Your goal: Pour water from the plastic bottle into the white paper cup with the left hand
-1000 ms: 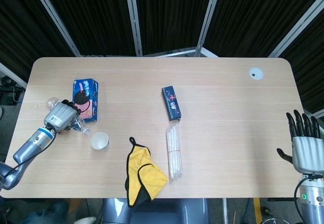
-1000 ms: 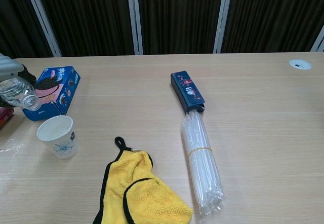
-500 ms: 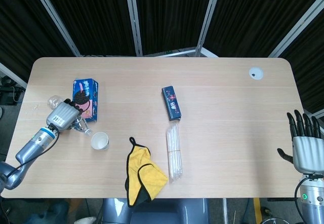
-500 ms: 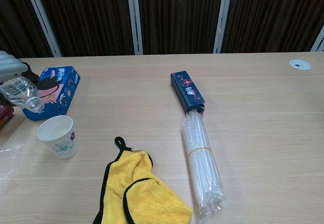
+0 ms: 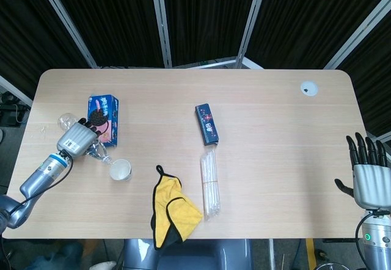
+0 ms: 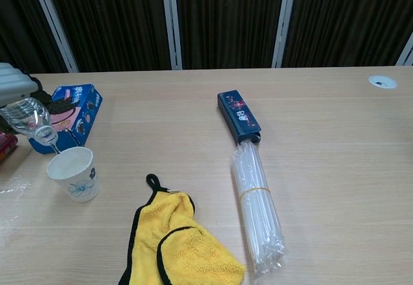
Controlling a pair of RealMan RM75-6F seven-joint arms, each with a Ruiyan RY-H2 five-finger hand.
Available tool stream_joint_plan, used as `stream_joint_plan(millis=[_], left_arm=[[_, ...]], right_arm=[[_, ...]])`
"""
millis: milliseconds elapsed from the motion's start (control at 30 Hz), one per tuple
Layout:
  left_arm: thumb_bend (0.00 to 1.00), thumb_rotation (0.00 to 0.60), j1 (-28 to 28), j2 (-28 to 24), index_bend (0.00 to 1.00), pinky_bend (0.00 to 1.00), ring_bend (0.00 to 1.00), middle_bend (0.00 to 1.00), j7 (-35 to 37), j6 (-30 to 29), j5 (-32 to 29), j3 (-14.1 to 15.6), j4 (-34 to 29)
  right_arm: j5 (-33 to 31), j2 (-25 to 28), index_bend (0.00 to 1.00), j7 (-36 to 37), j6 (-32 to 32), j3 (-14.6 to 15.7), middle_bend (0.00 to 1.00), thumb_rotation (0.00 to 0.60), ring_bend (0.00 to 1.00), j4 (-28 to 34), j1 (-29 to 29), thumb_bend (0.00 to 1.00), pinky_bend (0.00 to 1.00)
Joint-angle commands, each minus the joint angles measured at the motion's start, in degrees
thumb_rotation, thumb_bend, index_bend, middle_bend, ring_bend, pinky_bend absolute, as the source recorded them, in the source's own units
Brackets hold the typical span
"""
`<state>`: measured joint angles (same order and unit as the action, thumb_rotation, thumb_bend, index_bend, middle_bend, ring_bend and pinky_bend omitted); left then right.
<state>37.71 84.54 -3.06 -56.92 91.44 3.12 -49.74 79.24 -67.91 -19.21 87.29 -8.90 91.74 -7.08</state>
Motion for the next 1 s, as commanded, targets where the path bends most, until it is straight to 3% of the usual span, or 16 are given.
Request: stream_joint_plan(millis=[33,1000], left_arm=[[0.54,0.600,0.0,0.2,0.67,0.35,0.31,0.53,-0.6,-0.3,0.2,0.1,0.2],[0.54,0.600,0.1,0.5,0.67,0.35,0.31,0.53,-2.6,-1.2,0.5,0.1,0.0]], right_arm=[[0.0,0.0,0.00,0.1,0.0,0.0,0.00,0.600,0.00,0.0,0.0,0.00,0.00],[-0.2,0.2,0.00,0.1,-0.1,0.0,0.00,0.600,0.00,0.0,0.0,0.00,0.00]])
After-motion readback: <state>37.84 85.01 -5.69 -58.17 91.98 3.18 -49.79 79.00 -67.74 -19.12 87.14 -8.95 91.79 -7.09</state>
